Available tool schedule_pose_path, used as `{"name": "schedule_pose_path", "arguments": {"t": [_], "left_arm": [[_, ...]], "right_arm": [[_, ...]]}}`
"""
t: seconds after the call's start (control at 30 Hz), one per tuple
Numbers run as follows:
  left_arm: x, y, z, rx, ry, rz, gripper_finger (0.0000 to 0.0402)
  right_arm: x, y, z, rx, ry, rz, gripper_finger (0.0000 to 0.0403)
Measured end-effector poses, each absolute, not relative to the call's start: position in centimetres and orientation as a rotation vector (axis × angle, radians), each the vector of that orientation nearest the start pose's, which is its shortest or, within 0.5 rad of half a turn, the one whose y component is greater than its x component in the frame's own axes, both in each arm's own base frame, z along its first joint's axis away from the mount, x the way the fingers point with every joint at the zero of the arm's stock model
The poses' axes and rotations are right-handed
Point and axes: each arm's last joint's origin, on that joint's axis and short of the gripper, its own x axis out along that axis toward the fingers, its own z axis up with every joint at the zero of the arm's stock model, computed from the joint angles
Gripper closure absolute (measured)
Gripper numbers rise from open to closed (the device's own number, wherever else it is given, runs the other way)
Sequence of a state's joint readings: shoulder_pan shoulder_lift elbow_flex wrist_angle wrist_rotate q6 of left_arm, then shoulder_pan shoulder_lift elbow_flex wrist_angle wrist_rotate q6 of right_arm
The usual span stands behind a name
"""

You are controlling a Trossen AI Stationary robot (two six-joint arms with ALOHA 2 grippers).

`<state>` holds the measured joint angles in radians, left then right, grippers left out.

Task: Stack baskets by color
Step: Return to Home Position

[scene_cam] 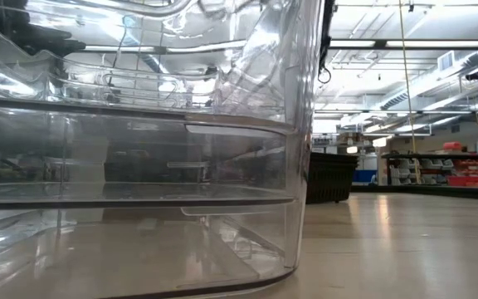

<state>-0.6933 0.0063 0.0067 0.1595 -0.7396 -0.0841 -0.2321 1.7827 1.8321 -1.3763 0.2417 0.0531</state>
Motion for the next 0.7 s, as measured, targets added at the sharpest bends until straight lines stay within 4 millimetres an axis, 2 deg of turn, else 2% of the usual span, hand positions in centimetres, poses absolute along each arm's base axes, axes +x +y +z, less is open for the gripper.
{"name": "schedule_pose_path", "arguments": {"t": [0.1, 0.43, 0.7], "left_arm": [[8.1, -4.2, 17.9, -0.189, -0.122, 0.041, 0.0285], [8.1, -4.2, 17.9, -0.189, -0.122, 0.041, 0.0285], [8.1, -4.2, 17.9, -0.189, -0.122, 0.041, 0.0285]], "right_arm": [[32.1, -7.3, 33.8, 0.061, 1.234, -0.445, 0.0219], [29.8, -4.3, 30.1, 0.112, 0.839, -0.35, 0.0219], [27.8, -2.9, 26.8, 0.1, 0.626, -0.299, 0.022]]}}
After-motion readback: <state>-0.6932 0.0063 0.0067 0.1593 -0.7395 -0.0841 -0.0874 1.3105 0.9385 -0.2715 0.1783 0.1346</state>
